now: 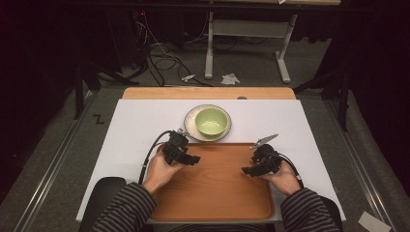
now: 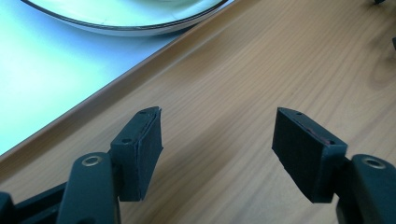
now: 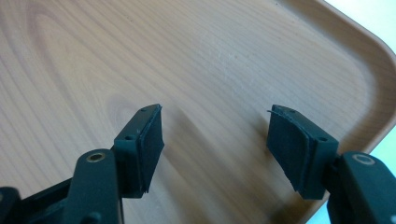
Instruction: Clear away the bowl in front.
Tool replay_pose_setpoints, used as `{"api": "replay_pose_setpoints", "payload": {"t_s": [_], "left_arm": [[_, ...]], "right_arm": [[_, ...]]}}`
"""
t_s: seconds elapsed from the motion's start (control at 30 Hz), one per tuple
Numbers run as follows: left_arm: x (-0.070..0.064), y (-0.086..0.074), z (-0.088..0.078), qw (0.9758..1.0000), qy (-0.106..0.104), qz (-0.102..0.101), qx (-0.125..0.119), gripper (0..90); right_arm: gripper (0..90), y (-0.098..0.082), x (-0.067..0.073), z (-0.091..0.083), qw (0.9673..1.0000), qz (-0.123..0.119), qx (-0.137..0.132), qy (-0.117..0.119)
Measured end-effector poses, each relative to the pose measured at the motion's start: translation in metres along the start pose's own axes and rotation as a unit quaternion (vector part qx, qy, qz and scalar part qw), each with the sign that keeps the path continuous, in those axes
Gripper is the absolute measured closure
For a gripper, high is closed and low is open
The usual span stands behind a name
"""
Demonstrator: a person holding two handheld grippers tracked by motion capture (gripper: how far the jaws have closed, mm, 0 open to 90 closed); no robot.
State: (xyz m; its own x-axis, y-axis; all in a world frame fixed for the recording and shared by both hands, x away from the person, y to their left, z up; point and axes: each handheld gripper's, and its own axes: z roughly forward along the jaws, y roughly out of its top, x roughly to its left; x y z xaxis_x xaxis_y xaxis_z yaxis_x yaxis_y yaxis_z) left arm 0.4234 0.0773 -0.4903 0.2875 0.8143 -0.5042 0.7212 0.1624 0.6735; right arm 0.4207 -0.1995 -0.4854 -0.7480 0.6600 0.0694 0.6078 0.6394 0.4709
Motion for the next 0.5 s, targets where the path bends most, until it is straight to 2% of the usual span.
{"api": "replay_pose_setpoints", "payload": {"t_s": [0.17,0.27,0.33,0.5], "left_arm": [[-0.001,0.0013,-0.0016,1.0,-0.004,-0.004,0.001,33.6],[-0.003,0.0043,-0.0046,0.9995,-0.021,-0.024,0.007,33.6],[-0.0053,0.0045,-0.0055,0.9995,-0.025,-0.018,0.009,33.6],[-0.009,0.0053,-0.007,0.9992,-0.032,-0.019,0.013,33.7]], "right_arm": [[37.5,0.0,0.0002,0.0001,1.0,-0.002,0.0,-0.001],[37.5,0.0001,0.0004,0.0003,1.0,0.0,0.0,0.0],[37.5,0.0001,0.0003,0.0004,1.0,0.003,0.001,0.0],[37.4,0.0004,0.0005,0.0014,1.0,0.0,0.006,0.0]]}}
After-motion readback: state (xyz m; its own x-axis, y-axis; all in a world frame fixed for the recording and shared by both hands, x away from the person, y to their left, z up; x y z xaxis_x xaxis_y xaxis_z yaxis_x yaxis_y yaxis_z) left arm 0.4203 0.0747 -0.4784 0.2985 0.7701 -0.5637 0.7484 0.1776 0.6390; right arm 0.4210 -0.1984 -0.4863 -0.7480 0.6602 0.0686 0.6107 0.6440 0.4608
